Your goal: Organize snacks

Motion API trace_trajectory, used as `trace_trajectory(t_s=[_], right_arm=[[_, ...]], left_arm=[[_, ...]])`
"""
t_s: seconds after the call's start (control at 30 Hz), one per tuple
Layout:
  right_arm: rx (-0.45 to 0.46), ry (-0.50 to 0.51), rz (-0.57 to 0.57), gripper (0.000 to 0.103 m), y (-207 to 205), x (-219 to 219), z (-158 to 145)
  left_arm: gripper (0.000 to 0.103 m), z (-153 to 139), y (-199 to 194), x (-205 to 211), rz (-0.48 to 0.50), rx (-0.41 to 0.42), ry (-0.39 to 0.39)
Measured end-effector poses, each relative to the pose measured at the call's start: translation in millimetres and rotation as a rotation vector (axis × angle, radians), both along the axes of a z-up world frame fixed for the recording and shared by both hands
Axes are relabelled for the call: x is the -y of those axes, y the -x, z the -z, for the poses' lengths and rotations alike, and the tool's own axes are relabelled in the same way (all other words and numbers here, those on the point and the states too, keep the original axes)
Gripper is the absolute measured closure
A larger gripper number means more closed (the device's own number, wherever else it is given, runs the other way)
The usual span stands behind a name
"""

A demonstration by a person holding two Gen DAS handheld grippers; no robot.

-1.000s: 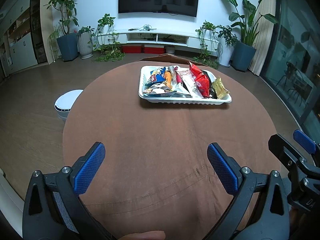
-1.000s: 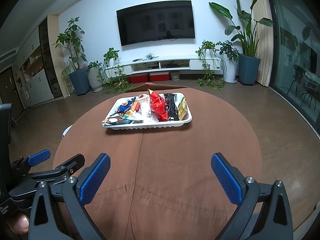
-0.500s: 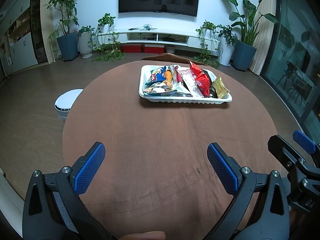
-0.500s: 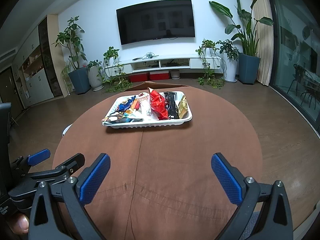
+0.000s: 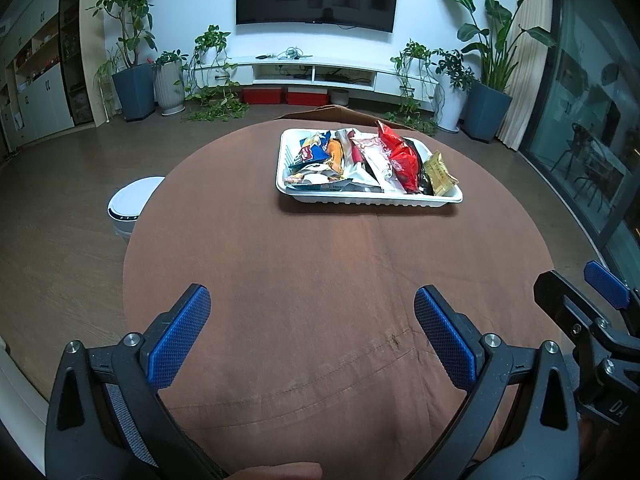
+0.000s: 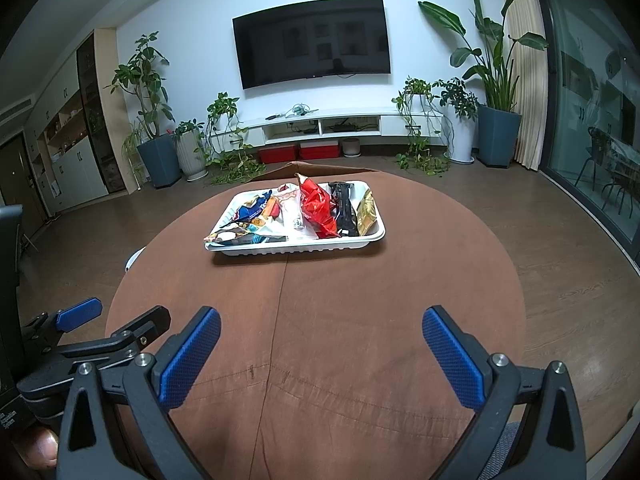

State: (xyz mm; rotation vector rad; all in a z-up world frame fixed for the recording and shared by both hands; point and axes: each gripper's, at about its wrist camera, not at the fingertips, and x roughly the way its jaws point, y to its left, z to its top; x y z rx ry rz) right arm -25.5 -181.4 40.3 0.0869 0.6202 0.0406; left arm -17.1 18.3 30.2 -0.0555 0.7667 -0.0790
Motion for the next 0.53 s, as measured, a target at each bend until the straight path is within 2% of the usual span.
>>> trace_trajectory(t_s=[0.27,0.53], right_arm=[[0.000,0.000,0.000,0.000,0.0,0.6,-1.7],[-0.004,-0.003,0.001,0.000,1.0,0.7,-0.3]], left_arm=[[0.000,4.2,-4.2,-2.7,-0.012,-0.006,-0.015],[0.000,3.4,-2.5,-0.4,0.005,0.032,-0.041]])
